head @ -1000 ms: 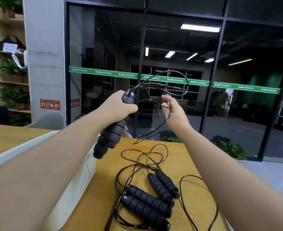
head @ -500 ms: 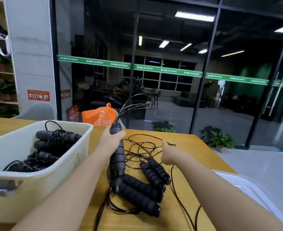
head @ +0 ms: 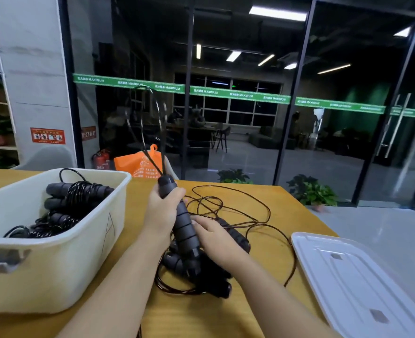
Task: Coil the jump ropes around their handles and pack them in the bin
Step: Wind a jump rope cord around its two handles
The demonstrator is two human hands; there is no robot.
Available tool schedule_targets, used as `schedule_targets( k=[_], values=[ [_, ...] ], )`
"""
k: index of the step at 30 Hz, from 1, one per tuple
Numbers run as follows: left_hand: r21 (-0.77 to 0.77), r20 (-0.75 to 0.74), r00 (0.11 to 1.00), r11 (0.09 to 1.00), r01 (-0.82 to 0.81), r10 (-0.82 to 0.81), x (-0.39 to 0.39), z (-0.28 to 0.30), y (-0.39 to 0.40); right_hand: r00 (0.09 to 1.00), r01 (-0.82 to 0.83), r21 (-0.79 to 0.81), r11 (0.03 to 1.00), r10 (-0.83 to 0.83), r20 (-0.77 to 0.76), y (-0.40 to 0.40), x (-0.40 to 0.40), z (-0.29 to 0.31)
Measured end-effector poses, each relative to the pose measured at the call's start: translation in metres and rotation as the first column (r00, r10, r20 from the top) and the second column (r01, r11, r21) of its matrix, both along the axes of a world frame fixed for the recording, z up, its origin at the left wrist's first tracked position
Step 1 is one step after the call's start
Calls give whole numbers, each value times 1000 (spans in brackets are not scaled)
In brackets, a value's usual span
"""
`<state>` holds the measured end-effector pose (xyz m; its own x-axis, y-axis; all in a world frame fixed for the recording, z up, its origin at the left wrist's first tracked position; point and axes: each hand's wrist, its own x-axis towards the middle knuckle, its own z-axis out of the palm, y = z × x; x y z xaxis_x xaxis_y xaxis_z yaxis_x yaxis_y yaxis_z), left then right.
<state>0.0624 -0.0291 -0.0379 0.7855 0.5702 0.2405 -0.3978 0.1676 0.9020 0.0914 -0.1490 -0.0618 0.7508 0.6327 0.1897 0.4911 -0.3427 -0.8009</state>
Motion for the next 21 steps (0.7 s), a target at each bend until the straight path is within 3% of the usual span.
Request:
schedule_targets(
  k=[9,15,21],
  values=[
    [-255,64,962,928,273,-266,-12,-29,-11,934,-59,258,964,144,-326,-30,-7,-23],
    [-281,-11,954,917,284,-299,-15,-47,-15,940,-3,307,952,107,-324,-27,-12,-23],
    [-309,27,966,917,251,-255,-12,-52,-18,960,1,247,969,68,-271,-25,-16,-22]
  ],
)
